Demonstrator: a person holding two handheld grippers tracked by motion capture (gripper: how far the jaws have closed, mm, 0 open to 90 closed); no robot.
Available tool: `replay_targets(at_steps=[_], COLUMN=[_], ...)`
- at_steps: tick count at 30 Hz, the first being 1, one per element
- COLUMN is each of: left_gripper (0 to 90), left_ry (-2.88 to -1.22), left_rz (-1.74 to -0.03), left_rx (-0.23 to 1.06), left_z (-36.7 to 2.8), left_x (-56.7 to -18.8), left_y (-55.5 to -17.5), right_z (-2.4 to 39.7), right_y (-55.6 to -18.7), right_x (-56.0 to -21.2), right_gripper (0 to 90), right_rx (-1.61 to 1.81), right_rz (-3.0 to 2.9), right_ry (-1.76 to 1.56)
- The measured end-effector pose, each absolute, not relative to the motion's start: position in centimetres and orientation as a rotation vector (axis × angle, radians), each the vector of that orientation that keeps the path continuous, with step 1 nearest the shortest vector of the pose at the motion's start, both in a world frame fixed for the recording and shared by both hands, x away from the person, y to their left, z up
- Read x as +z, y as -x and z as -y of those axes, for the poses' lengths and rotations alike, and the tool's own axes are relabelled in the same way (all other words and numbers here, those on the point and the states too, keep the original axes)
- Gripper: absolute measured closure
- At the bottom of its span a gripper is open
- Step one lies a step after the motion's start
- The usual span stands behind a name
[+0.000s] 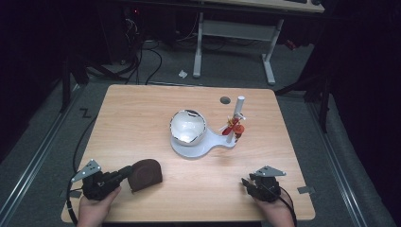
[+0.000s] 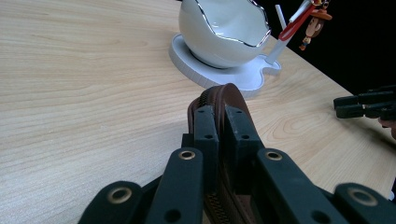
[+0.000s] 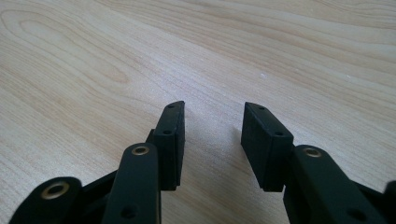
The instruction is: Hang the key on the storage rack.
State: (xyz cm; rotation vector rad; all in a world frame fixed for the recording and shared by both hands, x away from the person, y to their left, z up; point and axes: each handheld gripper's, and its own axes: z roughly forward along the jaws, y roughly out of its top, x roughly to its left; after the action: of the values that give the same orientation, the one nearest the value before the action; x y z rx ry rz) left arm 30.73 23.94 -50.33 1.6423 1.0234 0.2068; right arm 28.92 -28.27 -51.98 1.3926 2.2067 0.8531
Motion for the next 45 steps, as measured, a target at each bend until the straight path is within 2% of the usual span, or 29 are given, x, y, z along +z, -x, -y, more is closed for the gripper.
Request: replay_targets(at_steps=[23,45], left_gripper=[84.8,84.8], left_ry=[-1.656,-1.628], left_rz=[-1.024,-1.011], left_rx=[0.265,0.293], left_z=[-22.0,-19.3], left_x=[-49.4,-46.1], left_y=[-31.1,-33.7], right_z=[28.7,29.2], right_y=[-28.7,-28.7], right_x=[-51.6,-51.5], right_gripper=[59.9,59.9], right_rx=[0.882,0.9], right_rz=[-2.187,-2.187], right_ry=[-1.381,-1.371])
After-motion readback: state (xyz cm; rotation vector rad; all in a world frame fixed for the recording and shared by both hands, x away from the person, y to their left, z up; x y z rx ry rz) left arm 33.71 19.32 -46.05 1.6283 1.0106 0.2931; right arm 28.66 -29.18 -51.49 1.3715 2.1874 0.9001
